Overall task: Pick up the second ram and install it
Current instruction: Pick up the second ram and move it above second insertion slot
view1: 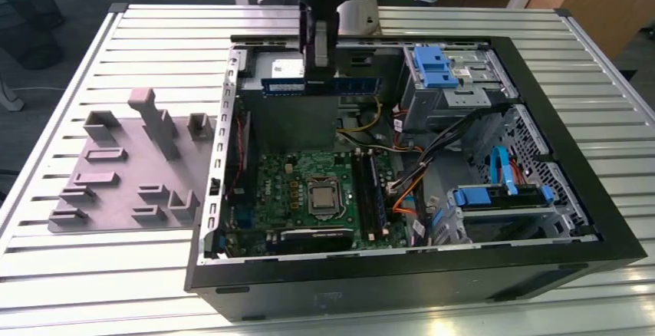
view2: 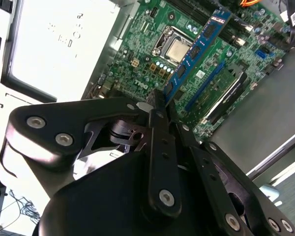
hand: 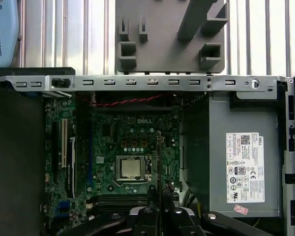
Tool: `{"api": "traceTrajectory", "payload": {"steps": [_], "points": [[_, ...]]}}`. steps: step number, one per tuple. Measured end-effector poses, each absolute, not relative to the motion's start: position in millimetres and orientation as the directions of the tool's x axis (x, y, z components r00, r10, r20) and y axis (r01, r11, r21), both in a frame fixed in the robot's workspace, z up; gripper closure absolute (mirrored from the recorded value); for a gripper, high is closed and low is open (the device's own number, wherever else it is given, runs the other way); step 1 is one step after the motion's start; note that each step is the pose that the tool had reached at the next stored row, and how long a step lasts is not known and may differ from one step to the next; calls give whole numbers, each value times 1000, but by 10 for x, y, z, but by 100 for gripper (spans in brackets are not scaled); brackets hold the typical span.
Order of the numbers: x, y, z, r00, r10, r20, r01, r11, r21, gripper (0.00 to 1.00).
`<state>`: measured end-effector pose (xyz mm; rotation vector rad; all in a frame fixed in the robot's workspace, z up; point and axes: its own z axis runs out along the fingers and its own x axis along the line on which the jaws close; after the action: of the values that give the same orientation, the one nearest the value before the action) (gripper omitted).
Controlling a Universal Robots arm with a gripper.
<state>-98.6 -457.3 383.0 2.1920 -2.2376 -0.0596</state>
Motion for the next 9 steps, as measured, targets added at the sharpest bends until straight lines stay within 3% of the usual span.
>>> {"api": "traceTrajectory", "payload": {"steps": [9], "points": [[-841, -4573, 3830, -21, -1000, -20, -999, 20, 33, 86]]}}
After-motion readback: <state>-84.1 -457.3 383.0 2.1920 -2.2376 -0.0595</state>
